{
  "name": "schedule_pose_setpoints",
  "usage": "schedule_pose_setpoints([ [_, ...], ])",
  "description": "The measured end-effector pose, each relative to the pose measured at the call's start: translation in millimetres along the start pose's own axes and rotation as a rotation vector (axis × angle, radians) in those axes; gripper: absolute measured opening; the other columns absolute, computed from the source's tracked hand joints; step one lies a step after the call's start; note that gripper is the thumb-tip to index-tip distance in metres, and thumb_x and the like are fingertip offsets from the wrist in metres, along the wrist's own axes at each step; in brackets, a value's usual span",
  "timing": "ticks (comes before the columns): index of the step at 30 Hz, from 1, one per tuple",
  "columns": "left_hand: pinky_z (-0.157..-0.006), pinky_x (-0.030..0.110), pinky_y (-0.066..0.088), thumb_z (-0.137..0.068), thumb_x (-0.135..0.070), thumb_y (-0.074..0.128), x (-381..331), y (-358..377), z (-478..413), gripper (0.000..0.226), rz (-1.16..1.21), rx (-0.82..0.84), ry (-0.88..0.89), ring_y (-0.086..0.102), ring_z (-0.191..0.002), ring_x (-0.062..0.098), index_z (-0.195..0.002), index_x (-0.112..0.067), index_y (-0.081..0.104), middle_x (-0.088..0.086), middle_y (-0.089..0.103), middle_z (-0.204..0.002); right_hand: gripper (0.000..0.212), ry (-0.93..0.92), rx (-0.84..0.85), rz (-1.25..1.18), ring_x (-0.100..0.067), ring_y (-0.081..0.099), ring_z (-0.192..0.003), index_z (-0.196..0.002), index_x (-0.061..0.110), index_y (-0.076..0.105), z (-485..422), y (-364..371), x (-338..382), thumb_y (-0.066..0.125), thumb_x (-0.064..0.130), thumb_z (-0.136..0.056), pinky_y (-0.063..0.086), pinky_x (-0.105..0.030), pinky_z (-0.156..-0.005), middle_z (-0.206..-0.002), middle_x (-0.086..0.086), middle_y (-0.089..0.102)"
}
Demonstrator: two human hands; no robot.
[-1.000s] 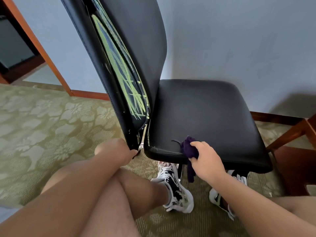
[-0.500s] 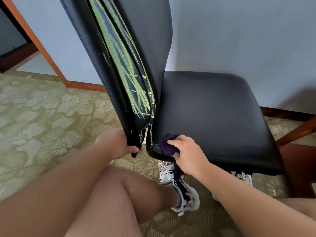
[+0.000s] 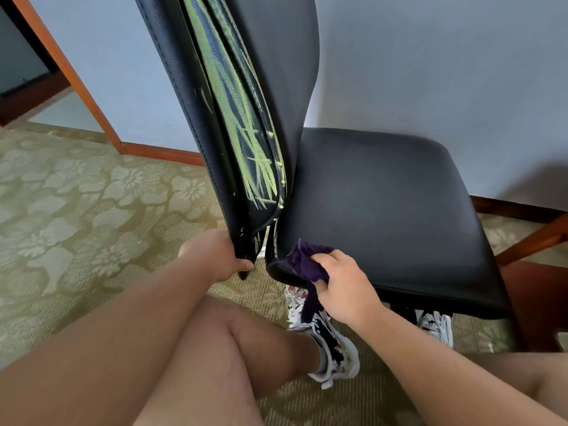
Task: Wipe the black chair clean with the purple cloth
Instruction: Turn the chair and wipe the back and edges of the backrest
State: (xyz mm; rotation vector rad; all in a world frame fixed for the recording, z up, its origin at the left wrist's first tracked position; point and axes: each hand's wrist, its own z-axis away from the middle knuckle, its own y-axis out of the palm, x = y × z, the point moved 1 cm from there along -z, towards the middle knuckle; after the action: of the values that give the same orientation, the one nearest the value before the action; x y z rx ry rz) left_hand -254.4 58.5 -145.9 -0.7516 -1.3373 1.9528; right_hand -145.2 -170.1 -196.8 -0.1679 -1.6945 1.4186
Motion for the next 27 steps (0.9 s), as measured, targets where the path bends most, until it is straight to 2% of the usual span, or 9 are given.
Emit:
schedule_pose_setpoints([
  [4,-0.072,0.034,0.055,-0.074,-0.063,0.069,-5,-1,5,0.052,-0.035,-0.010,-0.008,0.062,-0.090,0.018,-0.115,-0.034,0.061,-0.011,0.064,-0.100,0.046,0.065,0.014,0.030,-0.021,0.053,-0.115,-0.135,0.027,0.058,17,-10,-18,0.058,0.018,-0.090,0.051,-0.039,-0.091,-0.121,0.005,0.055],
  [9,-0.067,0.031,0.052,-0.074,-0.064,0.068,-10,-1,9,0.054,-0.057,0.000,-0.009,0.061,-0.086,0.017,-0.117,-0.032,0.060,-0.010,0.062,-0.097,0.048,0.070,-0.032,0.164,-0.020,0.048,-0.105,-0.133,0.031,0.059,27,-18,-23,0.057,0.015,-0.088,0.053,-0.037,-0.080,-0.119,0.006,0.050],
  [13,-0.070,0.034,0.054,-0.075,-0.063,0.068,-13,-1,10,0.055,-0.057,0.005,-0.010,0.061,-0.086,0.018,-0.118,-0.030,0.060,-0.009,0.062,-0.098,0.058,-0.056,-0.024,0.198,-0.021,0.047,-0.113,-0.133,0.026,0.063,21,-10,-13,0.056,0.002,-0.081,0.044,-0.037,-0.099,-0.145,0.011,0.051],
  [17,-0.078,0.038,0.056,-0.077,-0.063,0.067,-12,-1,9,0.058,-0.062,0.023,-0.001,0.062,-0.090,0.019,-0.122,-0.028,0.059,-0.007,0.062,-0.101,0.066,-0.117,-0.014,0.086,-0.021,0.048,-0.117,-0.132,0.024,0.065,5,2,-3,0.053,-0.010,-0.076,0.042,-0.036,-0.104,-0.143,0.008,0.056],
  [23,-0.075,0.035,0.055,-0.076,-0.060,0.070,-10,5,4,0.054,-0.021,0.008,0.007,0.062,-0.091,0.017,-0.120,-0.031,0.061,-0.009,0.062,-0.102,0.064,-0.243,0.084,0.105,-0.023,0.046,-0.122,-0.135,0.027,0.061,-24,21,24,0.060,-0.003,-0.079,0.040,-0.036,-0.107,-0.147,0.009,0.052],
  [27,-0.074,0.034,0.055,-0.076,-0.059,0.070,-9,5,0,0.049,-0.027,-0.007,-0.021,0.062,-0.088,0.017,-0.116,-0.032,0.062,-0.009,0.063,-0.098,0.066,-0.313,0.178,0.153,-0.021,0.033,-0.142,-0.143,0.030,0.053,-40,28,35,0.061,0.000,-0.085,0.027,-0.035,-0.119,-0.155,0.010,0.041],
])
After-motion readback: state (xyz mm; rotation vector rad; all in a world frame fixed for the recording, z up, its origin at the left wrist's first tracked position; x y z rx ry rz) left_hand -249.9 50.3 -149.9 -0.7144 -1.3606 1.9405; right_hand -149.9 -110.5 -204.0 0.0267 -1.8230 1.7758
